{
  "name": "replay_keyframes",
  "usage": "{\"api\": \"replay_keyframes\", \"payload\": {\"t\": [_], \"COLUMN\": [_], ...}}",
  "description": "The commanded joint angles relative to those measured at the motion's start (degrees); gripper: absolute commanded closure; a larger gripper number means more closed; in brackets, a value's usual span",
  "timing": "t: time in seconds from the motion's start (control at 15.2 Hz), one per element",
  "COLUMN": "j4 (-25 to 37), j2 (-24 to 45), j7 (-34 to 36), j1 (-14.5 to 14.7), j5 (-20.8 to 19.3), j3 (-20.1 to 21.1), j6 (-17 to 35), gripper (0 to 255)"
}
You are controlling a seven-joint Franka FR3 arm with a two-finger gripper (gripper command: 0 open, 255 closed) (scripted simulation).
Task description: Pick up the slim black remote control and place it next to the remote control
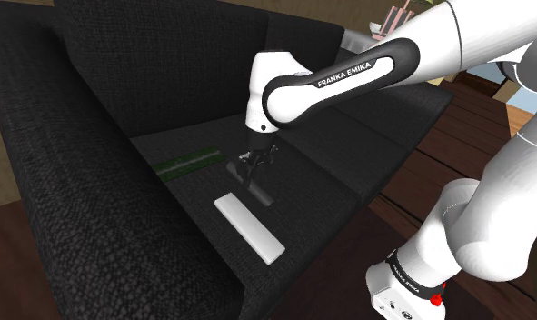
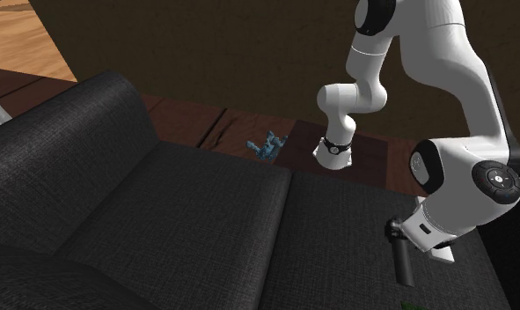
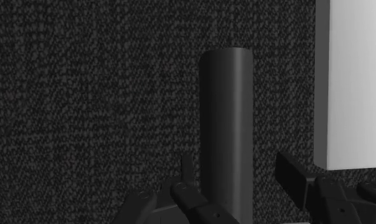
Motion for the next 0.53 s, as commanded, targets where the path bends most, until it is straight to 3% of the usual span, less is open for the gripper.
{"api": "replay_keyframes", "payload": {"t": [0.0,0.26,0.46], "j4": [0.00,0.00,3.53], "j2": [0.00,0.00,-2.24], "j7": [0.00,0.00,0.08], "j1": [0.00,0.00,-0.29], "j5": [0.00,0.00,-0.22], "j3": [0.00,0.00,-0.26], "j6": [0.00,0.00,-5.78], "gripper": [0,0,0]}}
